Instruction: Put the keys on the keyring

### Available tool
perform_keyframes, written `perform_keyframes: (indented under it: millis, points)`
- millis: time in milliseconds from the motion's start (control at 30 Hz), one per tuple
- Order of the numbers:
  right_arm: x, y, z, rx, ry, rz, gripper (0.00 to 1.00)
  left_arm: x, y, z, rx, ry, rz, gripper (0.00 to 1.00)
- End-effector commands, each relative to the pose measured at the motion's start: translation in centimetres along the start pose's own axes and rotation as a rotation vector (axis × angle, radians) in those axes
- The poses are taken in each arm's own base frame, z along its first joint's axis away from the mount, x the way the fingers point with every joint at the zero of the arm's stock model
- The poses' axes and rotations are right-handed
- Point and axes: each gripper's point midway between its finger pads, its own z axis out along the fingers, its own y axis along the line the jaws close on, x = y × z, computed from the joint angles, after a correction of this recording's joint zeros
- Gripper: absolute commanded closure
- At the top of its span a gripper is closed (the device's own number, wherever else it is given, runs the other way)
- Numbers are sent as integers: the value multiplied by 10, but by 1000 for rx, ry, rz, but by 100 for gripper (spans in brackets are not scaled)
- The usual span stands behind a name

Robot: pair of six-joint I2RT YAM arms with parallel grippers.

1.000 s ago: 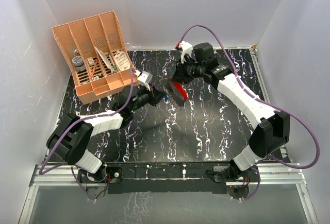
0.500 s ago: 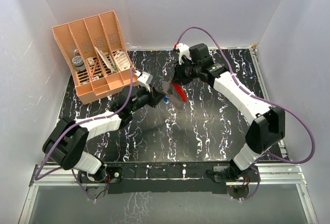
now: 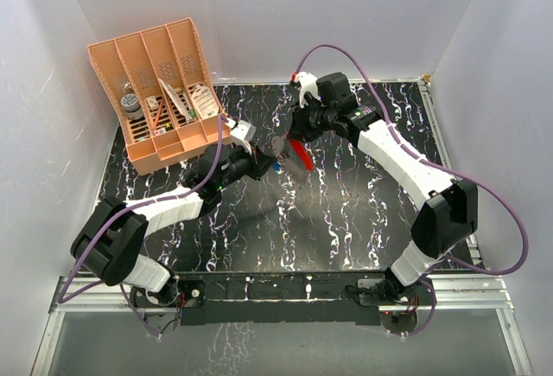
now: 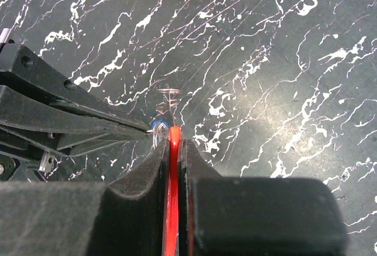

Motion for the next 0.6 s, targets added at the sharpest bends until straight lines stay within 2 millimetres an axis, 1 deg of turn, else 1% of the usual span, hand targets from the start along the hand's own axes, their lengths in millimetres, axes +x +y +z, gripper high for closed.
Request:
perform_keyframes:
  millis: [0, 133, 233, 367, 567]
  points:
    - [-30, -3, -19, 58, -113, -36, 100, -50, -18, -5, 45, -144, 31, 100]
    - [-46, -1, -31, 73, -176, -41, 100, -38, -11, -7, 16, -134, -2, 100]
    - [-54, 2, -37, 73, -215, -41, 100, -30, -8, -6, 7, -125, -30, 100]
    - [-58, 4, -39, 65, -237, -37, 100, -25, -9, -2, 25, -121, -58, 100]
    - [-61, 8, -41, 51, -252, -37, 100, -26, -10, 3, 36, -121, -66, 100]
